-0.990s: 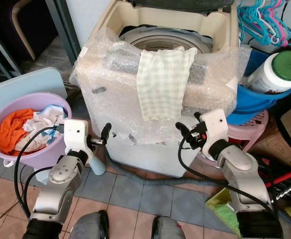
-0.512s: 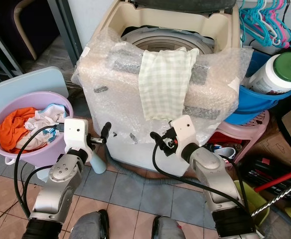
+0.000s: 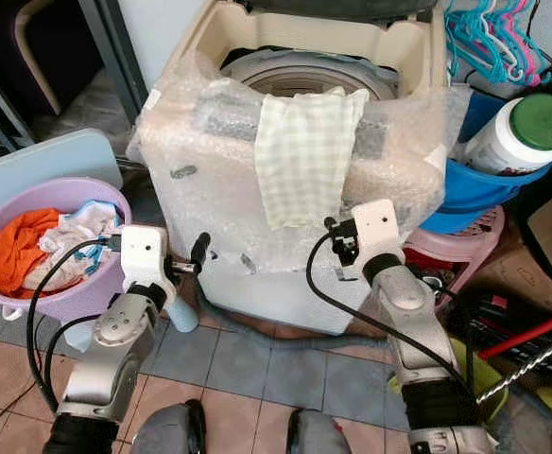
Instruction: Clothes washing
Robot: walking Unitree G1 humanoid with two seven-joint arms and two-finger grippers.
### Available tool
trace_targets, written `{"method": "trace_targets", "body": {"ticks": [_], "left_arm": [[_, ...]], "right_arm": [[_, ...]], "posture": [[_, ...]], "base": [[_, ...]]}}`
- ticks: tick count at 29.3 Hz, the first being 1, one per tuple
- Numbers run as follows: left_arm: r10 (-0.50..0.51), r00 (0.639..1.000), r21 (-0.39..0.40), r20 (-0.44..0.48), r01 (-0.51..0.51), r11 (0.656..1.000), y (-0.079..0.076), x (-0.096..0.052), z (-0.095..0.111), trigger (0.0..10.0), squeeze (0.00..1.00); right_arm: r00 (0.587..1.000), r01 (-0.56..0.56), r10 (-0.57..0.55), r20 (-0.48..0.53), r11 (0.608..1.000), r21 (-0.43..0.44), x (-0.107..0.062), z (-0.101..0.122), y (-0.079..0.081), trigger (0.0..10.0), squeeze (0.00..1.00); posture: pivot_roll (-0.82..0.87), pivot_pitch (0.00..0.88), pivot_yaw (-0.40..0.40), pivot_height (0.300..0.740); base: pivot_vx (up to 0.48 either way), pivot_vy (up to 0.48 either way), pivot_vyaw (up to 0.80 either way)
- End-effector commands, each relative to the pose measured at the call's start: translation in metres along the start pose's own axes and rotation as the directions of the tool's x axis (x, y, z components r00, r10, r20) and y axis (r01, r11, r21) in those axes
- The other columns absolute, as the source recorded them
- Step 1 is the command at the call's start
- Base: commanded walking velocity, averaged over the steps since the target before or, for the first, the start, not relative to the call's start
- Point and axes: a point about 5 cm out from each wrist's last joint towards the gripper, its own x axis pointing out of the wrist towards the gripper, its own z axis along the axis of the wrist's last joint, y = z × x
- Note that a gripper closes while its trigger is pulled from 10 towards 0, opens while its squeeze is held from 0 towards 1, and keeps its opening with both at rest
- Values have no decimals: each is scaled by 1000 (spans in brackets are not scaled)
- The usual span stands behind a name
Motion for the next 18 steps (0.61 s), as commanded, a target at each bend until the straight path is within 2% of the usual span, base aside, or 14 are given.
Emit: {"method": "trace_targets", "body": {"ticks": [1,7,11,18], "left_arm": [[8,1000,10,-16,-8,1000,1,0,-4,10000,0],[10,1000,10,-14,-10,1000,0,-1,-3,10000,0],[14,1000,8,-14,-14,1000,0,-2,-3,10000,0],[19,1000,4,-18,-19,1000,1,-3,-4,10000,0]], "right_arm": [[1000,5,-5,8,1000,11,4,1,0,471,0],[1000,-1,1,2,999,40,15,1,6,1020,0],[1000,-5,6,-26,999,50,19,-5,10,0,0],[998,10,-6,-56,997,82,19,-11,9,0,0]], "posture": [[-20,106,7,740],[-12,108,1,740],[-7,110,-2,740],[-7,115,-5,740]], "base": [[0,0,0],[0,0,0],[0,0,0],[0,0,0]]}}
